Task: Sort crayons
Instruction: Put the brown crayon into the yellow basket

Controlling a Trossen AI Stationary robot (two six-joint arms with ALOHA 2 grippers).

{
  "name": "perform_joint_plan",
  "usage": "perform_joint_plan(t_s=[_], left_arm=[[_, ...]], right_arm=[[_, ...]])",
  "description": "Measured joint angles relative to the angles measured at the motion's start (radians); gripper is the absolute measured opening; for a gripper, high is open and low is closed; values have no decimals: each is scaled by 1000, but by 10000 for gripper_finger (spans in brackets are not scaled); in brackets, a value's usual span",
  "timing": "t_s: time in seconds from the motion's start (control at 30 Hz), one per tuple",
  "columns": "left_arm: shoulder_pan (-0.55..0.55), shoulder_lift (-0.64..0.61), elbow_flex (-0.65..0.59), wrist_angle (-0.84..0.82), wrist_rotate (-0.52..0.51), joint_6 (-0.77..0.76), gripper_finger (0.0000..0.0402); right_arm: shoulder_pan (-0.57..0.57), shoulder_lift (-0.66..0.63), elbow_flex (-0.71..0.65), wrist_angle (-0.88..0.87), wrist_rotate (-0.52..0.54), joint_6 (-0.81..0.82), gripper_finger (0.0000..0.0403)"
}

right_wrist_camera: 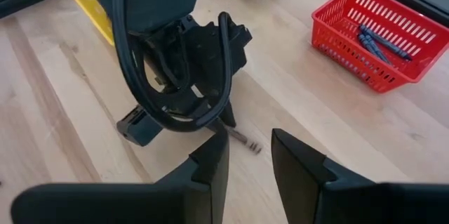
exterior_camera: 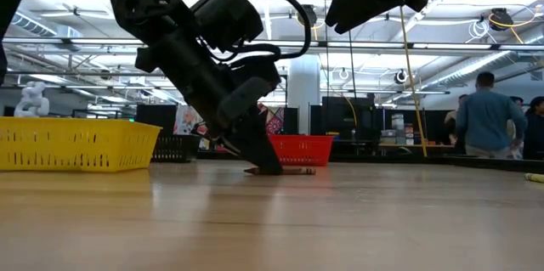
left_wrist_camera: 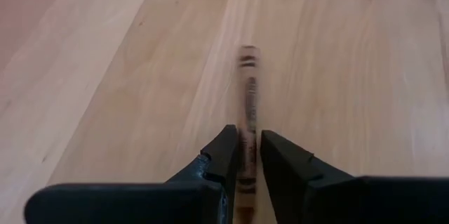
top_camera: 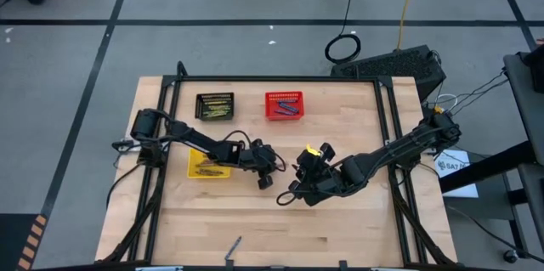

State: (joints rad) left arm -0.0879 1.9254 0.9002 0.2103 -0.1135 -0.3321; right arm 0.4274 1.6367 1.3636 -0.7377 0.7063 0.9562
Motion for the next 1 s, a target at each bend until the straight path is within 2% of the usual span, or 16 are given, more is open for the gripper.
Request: perform_joint_plan(t_s=[0.27, 0.47, 0.6, 0.77, 1.0], left_arm=[[0, 43, 2, -3, -1, 7, 68], [0, 44, 2, -29, 7, 47, 12], [1, 43, 1, -44, 25, 77, 9], [-5, 8, 1, -74, 36, 112, 4], [-31, -105, -9, -186, 62, 157, 2]], right_arm=[[0, 0, 0, -1, 0, -3, 96], [0, 0, 0, -6, 0, -3, 96], [0, 0, 0, -8, 0, -3, 96], [0, 0, 0, -9, 0, -3, 96], [0, 0, 0, -16, 0, -3, 96]])
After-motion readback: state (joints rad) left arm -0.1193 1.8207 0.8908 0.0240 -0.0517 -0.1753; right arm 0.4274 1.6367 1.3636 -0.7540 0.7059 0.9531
